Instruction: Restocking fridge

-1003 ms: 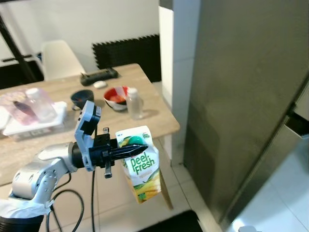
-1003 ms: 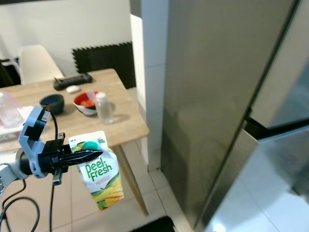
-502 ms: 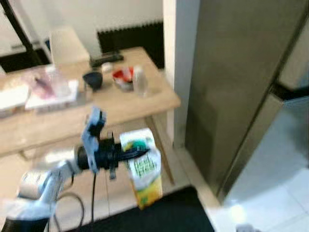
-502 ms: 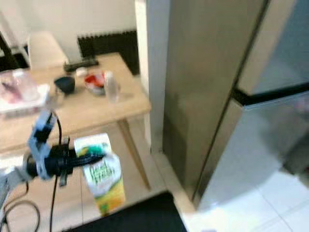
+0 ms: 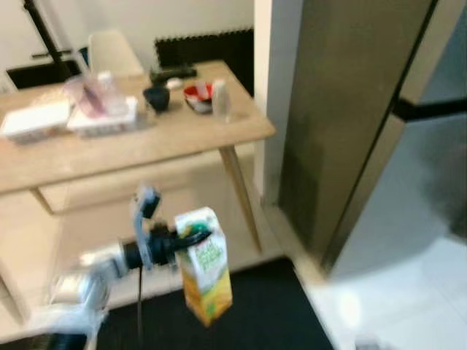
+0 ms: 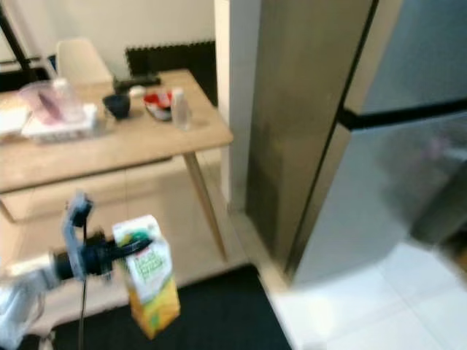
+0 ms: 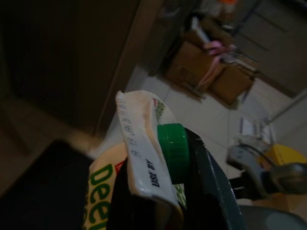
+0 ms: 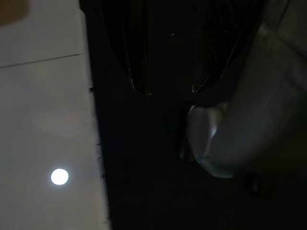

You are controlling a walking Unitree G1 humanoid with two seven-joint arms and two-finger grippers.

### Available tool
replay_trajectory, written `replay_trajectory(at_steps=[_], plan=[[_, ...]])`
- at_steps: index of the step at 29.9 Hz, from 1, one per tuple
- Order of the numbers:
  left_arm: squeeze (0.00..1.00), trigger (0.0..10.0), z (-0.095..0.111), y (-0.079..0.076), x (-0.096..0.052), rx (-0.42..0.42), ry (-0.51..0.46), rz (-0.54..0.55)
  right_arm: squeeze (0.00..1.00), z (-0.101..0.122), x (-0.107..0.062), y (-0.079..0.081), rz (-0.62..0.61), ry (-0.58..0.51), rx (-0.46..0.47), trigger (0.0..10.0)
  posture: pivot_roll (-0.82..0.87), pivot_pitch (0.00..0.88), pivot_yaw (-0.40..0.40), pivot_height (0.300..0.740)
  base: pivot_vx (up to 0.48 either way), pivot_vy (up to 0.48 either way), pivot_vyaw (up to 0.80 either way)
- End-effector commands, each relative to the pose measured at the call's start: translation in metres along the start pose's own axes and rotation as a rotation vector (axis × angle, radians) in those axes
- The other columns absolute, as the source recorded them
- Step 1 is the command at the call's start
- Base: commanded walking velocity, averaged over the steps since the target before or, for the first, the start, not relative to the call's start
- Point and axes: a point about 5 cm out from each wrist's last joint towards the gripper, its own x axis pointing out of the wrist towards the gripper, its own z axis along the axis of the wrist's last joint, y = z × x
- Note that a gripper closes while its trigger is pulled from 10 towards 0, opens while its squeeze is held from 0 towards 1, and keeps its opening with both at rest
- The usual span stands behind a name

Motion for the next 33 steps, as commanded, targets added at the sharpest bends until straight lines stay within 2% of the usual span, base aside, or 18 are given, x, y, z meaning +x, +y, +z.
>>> replay_trajectory(at_steps=[1,4,5,8,10,11,12,13,15,16,17,20,21,24,26,27,29,33], plan=[[0.0,10.0,-0.006,0.016,-0.003,0.008,-0.033,0.13,0.0,-0.002,0.0,0.001,0.002,0.008,-0.012,10.0,-0.05,0.0,0.026,0.74,0.0,0.0,0.0],[0.0,10.0,-0.034,0.039,-0.015,-0.097,-0.04,0.377,0.0,-0.002,0.0,0.001,0.003,0.009,-0.018,10.0,-0.05,0.0,0.026,0.74,0.0,0.0,0.0],[0.0,10.0,-0.034,0.039,-0.015,-0.097,-0.04,0.377,0.0,-0.002,0.0,0.001,0.003,0.009,-0.018,10.0,-0.05,0.0,0.026,0.74,0.0,0.0,0.0],[0.0,10.0,-0.052,0.055,-0.031,-0.151,-0.05,0.608,0.0,-0.001,0.0,0.0,0.002,0.008,-0.025,10.0,-0.05,0.0,0.025,0.74,0.0,0.0,0.0],[0.0,10.0,-0.06,0.061,-0.039,-0.173,-0.051,0.717,0.0,-0.001,0.0,-0.001,0.001,0.008,-0.028,10.0,-0.05,0.0,0.025,0.74,0.0,0.0,0.0],[0.0,10.0,-0.06,0.061,-0.039,-0.173,-0.051,0.717,0.0,-0.001,0.0,-0.001,0.001,0.008,-0.028,10.0,-0.05,0.0,0.025,0.74,0.0,0.0,0.0],[0.0,10.0,-0.065,0.064,-0.045,-0.174,-0.04,0.787,0.0,0.0,0.0,-0.001,0.001,0.007,-0.029,10.0,-0.05,0.0,0.025,0.74,0.0,0.0,0.0],[0.0,10.0,-0.065,0.064,-0.045,-0.174,-0.04,0.787,0.0,0.0,0.0,-0.001,0.001,0.007,-0.029,10.0,-0.05,0.0,0.025,0.74,0.0,0.0,0.0],[0.0,10.0,-0.083,0.067,-0.062,-0.164,0.031,0.97,0.0,0.001,0.0,-0.001,0.003,0.004,-0.031,10.0,-0.05,0.0,0.021,0.74,0.0,0.0,0.0],[0.0,10.0,-0.094,0.065,-0.068,-0.179,0.071,1.027,0.0,0.001,0.0,0.0,0.004,0.003,-0.032,10.0,-0.05,0.0,0.021,0.74,0.0,0.0,0.0],[0.0,10.0,-0.094,0.065,-0.068,-0.179,0.071,1.027,0.0,0.001,0.0,0.0,0.004,0.003,-0.032,10.0,-0.05,0.0,0.021,0.74,0.0,0.0,0.0],[0.0,10.0,-0.136,0.05,-0.08,-0.248,0.225,1.11,0.0,0.002,0.001,0.003,0.008,0.002,-0.034,10.0,-0.05,0.0,0.023,0.74,0.0,0.0,0.0],[0.0,10.0,-0.136,0.05,-0.08,-0.248,0.225,1.11,0.0,0.002,0.001,0.003,0.008,0.002,-0.034,10.0,-0.05,0.0,0.023,0.74,0.0,0.0,0.0],[0.0,10.0,-0.174,0.03,-0.091,-0.31,0.365,1.199,0.0,0.001,0.001,0.005,0.01,0.006,-0.041,10.0,-0.04,0.0,0.024,0.74,0.0,0.0,0.0],[0.0,10.0,-0.201,0.011,-0.1,-0.373,0.464,1.272,0.0,0.001,0.001,0.007,0.021,0.007,-0.032,10.0,-0.05,0.0,0.028,0.74,0.0,0.0,0.0],[0.0,10.0,-0.201,0.011,-0.1,-0.373,0.464,1.272,0.0,0.001,0.001,0.007,0.021,0.007,-0.032,10.0,-0.05,0.0,0.028,0.74,0.0,0.0,0.0],[0.0,10.0,-0.222,-0.006,-0.105,-0.432,0.519,1.321,0.0,0.001,0.002,0.008,0.021,0.004,-0.033,10.0,-0.06,0.0,0.028,0.74,0.0,0.0,0.0],[0.0,10.0,-0.231,-0.015,-0.109,-0.449,0.528,1.385,0.0,0.002,0.002,0.008,0.02,0.003,-0.041,10.0,-0.05,0.0,0.021,0.74,0.0,0.0,0.0]])
